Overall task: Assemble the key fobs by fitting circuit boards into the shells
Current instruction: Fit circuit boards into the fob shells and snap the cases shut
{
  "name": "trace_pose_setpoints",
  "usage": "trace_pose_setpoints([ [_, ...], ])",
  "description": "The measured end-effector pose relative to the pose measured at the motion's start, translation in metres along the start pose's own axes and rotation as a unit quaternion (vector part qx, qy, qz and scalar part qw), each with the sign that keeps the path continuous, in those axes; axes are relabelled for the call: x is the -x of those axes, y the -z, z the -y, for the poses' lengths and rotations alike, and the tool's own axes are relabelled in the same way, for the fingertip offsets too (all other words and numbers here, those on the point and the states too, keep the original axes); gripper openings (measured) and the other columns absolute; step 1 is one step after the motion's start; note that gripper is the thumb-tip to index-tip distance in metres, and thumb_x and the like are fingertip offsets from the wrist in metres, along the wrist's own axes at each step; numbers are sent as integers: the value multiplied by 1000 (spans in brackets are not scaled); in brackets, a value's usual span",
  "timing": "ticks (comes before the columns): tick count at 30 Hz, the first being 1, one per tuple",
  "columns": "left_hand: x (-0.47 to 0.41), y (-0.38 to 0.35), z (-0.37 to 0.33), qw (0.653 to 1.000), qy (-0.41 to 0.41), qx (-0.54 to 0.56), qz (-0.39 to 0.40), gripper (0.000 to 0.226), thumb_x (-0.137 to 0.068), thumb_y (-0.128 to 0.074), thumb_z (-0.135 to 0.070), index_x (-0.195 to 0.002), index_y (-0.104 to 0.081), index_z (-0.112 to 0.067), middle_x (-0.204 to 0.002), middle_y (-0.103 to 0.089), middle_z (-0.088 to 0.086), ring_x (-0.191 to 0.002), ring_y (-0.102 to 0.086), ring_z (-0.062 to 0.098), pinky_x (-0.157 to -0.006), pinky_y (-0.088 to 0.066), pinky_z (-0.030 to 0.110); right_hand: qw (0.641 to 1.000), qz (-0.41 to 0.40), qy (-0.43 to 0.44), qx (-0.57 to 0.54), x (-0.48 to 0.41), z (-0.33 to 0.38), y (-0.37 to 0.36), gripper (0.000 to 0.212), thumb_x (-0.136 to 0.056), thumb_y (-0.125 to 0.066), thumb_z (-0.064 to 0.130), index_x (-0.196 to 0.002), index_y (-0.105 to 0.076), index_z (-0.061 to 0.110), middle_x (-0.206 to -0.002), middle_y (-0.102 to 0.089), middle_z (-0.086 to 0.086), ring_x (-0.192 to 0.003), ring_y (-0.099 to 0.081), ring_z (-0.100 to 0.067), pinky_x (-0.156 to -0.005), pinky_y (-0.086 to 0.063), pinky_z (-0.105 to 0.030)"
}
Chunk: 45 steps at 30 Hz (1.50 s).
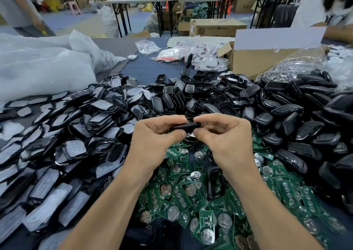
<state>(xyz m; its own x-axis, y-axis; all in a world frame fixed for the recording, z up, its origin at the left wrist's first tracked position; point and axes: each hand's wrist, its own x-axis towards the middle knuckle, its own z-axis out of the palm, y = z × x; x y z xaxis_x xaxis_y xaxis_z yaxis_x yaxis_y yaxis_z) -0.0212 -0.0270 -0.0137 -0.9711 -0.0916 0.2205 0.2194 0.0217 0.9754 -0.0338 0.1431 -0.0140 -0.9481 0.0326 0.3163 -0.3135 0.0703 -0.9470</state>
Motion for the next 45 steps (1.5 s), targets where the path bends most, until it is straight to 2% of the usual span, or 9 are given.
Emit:
trace_pose_setpoints([
  [13, 1, -7, 6, 998, -32, 25, -39, 50, -68, -83, 20, -75, -79, -29, -107, -81, -2, -102, -77, 17, -84, -63, 31, 998, 32, -20, -60, 8, 2, -15, 34, -73, -85, 5, -97, -83, 29, -83, -80, 2, -79, -77, -16, -74, -62, -27],
  [17, 3, -8, 7, 997, -43, -60, -31, 54, -72, -84, 15, -90, -75, -35, -106, -80, -9, -106, -75, 10, -93, -60, 33, 999, 25, 18, -20, 11, 2, -20, 46, -75, -82, 2, -102, -81, 39, -94, -80, 15, -90, -76, -7, -82, -59, -19],
  [21, 5, -9, 5, 989, -62, -130, -27, 62, -78, -76, 15, -99, -74, -43, -103, -78, -20, -103, -73, -2, -91, -56, 16, 999, 4, 45, 24, 12, 3, -19, 49, -75, -85, 1, -110, -79, 35, -102, -78, 23, -100, -73, 2, -90, -55, -14],
  [26, 2, -8, 5, 1000, 7, 17, 21, 50, -87, -68, 15, -94, -82, -32, -94, -81, 2, -90, -75, 14, -81, -59, 25, 999, -17, 42, 3, 6, 2, -14, 50, -71, -85, -8, -98, -80, 33, -89, -79, 16, -87, -75, -3, -83, -58, -17],
  [30, 2, -7, 6, 996, 24, 70, 58, 38, -87, -67, 13, -99, -80, -19, -98, -79, 11, -95, -73, 24, -89, -60, 37, 998, -25, 60, 10, 6, 2, -11, 47, -69, -86, -8, -95, -80, 31, -86, -78, 16, -82, -73, -1, -79, -56, -14],
  [34, 3, -9, 3, 994, 20, 88, 61, 49, -88, -62, 21, -89, -80, -25, -101, -79, 6, -97, -73, 20, -84, -58, 30, 997, -19, 79, 18, 7, 4, -11, 44, -68, -88, -6, -90, -80, 32, -86, -78, 16, -83, -74, -5, -78, -56, -14],
  [38, 4, -8, 0, 981, 45, 169, 79, 61, -85, -50, 31, -77, -77, -24, -122, -76, 10, -119, -70, 27, -88, -59, 28, 994, -7, 90, 58, 10, 3, -13, 46, -67, -90, -2, -88, -77, 37, -90, -77, 22, -88, -74, -7, -81, -57, -16],
  [42, 4, -9, 2, 979, 51, 178, 88, 62, -85, -49, 31, -75, -75, -24, -123, -76, 9, -121, -70, 29, -89, -57, 26, 992, -13, 94, 78, 10, 0, -13, 41, -68, -90, 5, -85, -77, 40, -89, -75, 28, -86, -73, -3, -79, -55, -13],
  [45, 2, -9, 7, 984, 49, 153, 77, 60, -83, -54, 28, -79, -78, -27, -121, -77, 5, -120, -70, 23, -92, -56, 27, 992, -16, 73, 105, 8, -4, -11, 38, -70, -90, 7, -84, -79, 40, -84, -76, 25, -83, -74, -4, -79, -59, -21],
])
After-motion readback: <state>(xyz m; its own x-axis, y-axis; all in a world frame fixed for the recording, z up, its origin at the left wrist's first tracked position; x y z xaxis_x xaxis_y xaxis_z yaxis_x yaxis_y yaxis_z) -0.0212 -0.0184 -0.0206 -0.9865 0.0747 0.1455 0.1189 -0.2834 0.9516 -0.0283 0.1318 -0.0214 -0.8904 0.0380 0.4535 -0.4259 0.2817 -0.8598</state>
